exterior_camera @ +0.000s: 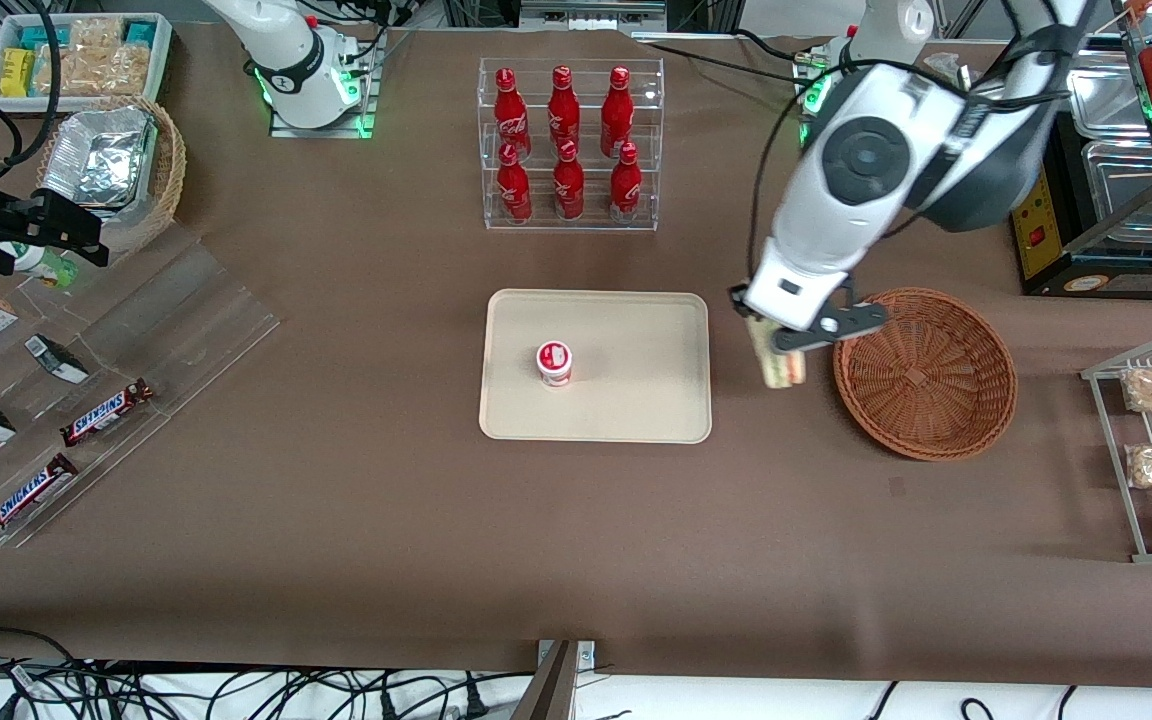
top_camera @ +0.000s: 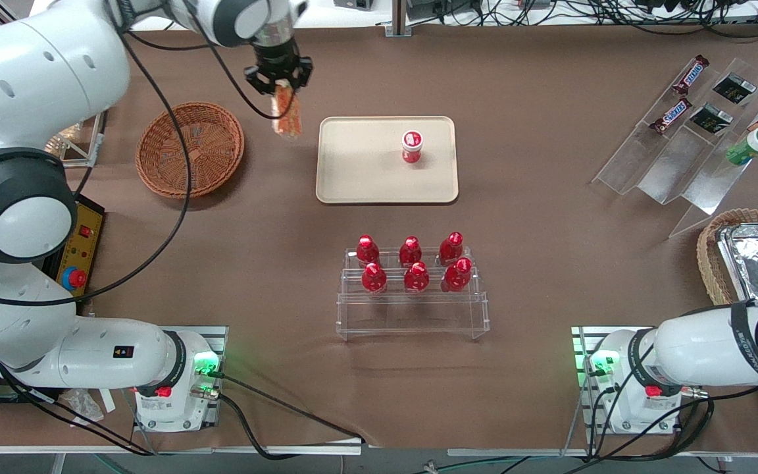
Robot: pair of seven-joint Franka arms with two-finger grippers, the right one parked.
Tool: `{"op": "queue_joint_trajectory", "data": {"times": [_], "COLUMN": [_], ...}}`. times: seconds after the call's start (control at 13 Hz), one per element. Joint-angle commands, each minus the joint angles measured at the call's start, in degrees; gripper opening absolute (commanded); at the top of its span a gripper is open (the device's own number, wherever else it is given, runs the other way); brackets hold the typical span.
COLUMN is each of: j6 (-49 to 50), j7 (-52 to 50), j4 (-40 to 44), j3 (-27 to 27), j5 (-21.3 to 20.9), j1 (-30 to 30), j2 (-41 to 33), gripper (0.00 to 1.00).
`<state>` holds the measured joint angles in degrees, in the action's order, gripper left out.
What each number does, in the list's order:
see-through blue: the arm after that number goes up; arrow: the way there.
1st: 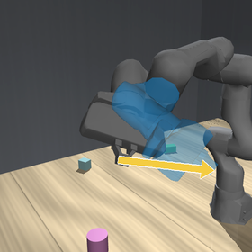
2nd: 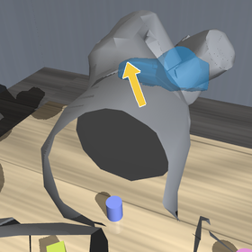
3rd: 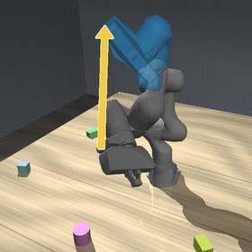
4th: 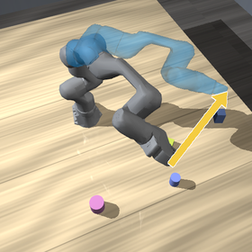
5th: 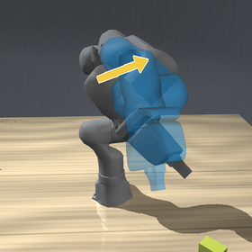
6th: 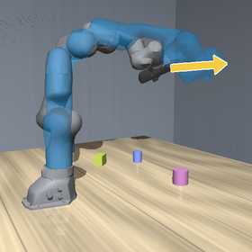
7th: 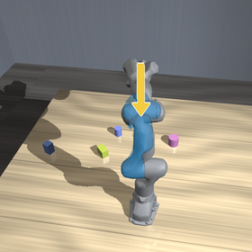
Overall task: Place sandwich from basket to tray
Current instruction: 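Carry the sandwich with the left gripper over to the cream tray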
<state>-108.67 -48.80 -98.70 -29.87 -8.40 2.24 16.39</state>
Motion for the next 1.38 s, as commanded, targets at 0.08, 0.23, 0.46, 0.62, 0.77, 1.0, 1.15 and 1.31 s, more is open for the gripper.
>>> {"op": "queue_joint_trajectory", "data": {"times": [0.08, 0.23, 0.46, 0.62, 0.77, 1.0, 1.15, 1.31], "j6": [-7.05, -13.12, -16.3, -18.76, -19.21, -24.2, -24.4, -24.4], "j7": [-2.97, -4.19, -11.12, -12.72, -13.95, -16.74, -20.97, -20.99], "j4": [1.94, 1.41, 1.32, 1.23, 1.23, 0.45, -0.26, -0.7], "j3": [-0.54, -0.36, -0.45, -0.45, -0.45, -0.28, -0.45, -0.45], "j5": [-1.79, -3.63, -13.01, -15.58, -17.08, -21.19, -25.78, -25.87], "j1": [5.74, 7.68, 9.8, 10.41, 10.68, 10.77, 11.03, 11.03], "j2": [6.18, 9.69, 14.35, 16.82, 17.53, 20.51, 20.78, 20.78], "gripper": [0.37, 0.38, 0.38, 0.38, 0.38, 0.38, 0.38, 0.38]}}
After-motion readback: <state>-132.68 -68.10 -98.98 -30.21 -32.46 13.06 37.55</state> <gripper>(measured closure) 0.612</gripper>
